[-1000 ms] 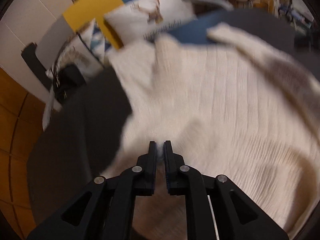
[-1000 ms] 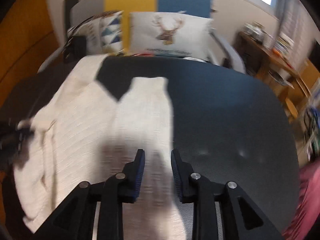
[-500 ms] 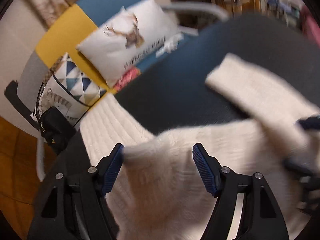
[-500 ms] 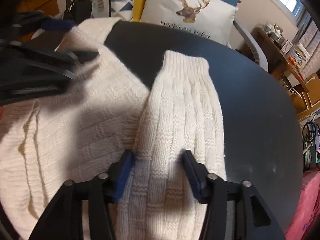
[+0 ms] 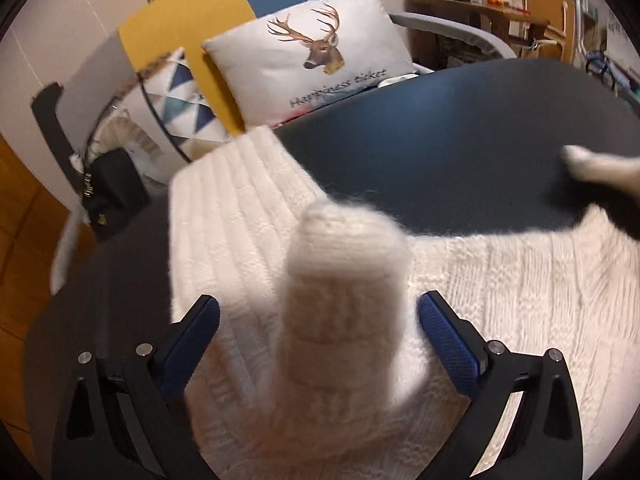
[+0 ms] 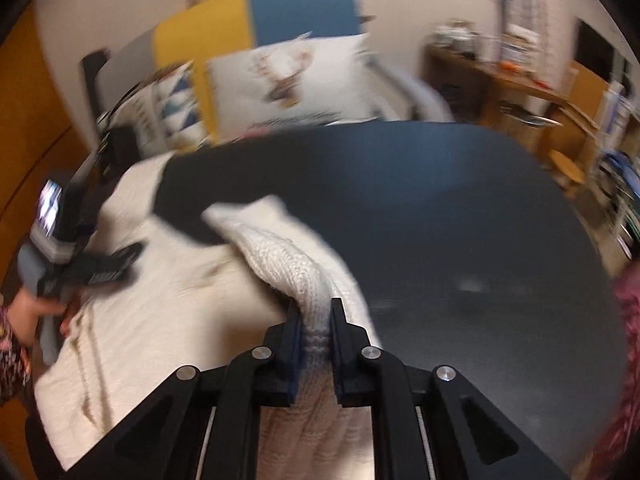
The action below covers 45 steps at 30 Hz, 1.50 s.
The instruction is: Fold clothes
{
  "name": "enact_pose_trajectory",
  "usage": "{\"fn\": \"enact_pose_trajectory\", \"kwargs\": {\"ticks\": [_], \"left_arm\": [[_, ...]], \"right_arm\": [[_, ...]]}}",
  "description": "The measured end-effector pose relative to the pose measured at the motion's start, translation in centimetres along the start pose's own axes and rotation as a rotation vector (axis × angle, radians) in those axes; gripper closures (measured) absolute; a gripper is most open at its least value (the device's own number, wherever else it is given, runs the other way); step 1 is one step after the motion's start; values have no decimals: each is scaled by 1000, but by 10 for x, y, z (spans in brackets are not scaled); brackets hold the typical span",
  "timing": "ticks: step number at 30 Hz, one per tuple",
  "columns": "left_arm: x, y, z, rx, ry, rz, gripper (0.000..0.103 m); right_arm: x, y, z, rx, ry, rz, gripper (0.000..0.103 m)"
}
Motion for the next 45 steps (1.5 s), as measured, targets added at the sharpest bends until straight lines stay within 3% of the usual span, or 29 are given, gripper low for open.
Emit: {"fn": "enact_pose_trajectory", "kwargs": {"ticks": [2, 5, 6, 9, 11, 15, 19, 20, 24, 27, 31, 34, 36, 43, 45], "left_arm": [[-2, 5, -8, -35, 23, -3, 2], [-9, 10, -13, -43, 45, -18, 2], [-11, 12, -11, -24, 47, -14, 2], [-27, 2, -2, 81, 3, 13, 3], [-35, -7, 5, 139, -27, 13, 3], [-42, -22, 22, 257, -27, 1, 3], [-37, -31, 36, 340, -17, 32, 3], [-35, -35, 38, 362, -9, 21, 3], [-23, -50, 38, 464, 24, 0, 3], [-16, -51, 38, 530, 35, -4, 3], [-11, -47, 39, 529, 70, -114, 3], [-6, -41, 39, 500, 105, -193, 3], [-5, -38, 39, 489, 114, -221, 3], [-16, -51, 38, 631, 15, -200, 3], [-13, -55, 37, 666, 25, -216, 3]], "right_arm": [[-1, -37, -5, 73, 12, -42, 91], [17, -74, -27, 165, 124, -37, 85], [16, -81, -31, 194, 127, -30, 79], [-4, -85, -32, 217, 60, -34, 78], [-18, -67, -23, 126, 2, -33, 76], [-21, -18, -6, -92, -1, 6, 74], [-39, -8, 5, -110, -55, -47, 74], [-39, -2, 6, -133, -45, -12, 73], [10, 35, -12, -306, 198, 151, 72], [48, 30, -25, -380, 322, 68, 71], [59, 32, -31, -428, 369, 129, 64], [65, 35, -35, -461, 401, 187, 50], [69, 36, -38, -483, 422, 225, 46], [73, 54, -45, -600, 426, 209, 45], [74, 61, -46, -625, 413, 186, 45]]}}
Point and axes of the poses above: each gripper's, at about its wrist camera, not at the fingertips, and x roughly the way its jaws point, y to its left, z to its top, the point moved 7 cm from there along x, roughly the way its jaws point, and after that the axes turned 13 degrees about y, right-handed, at the moved point
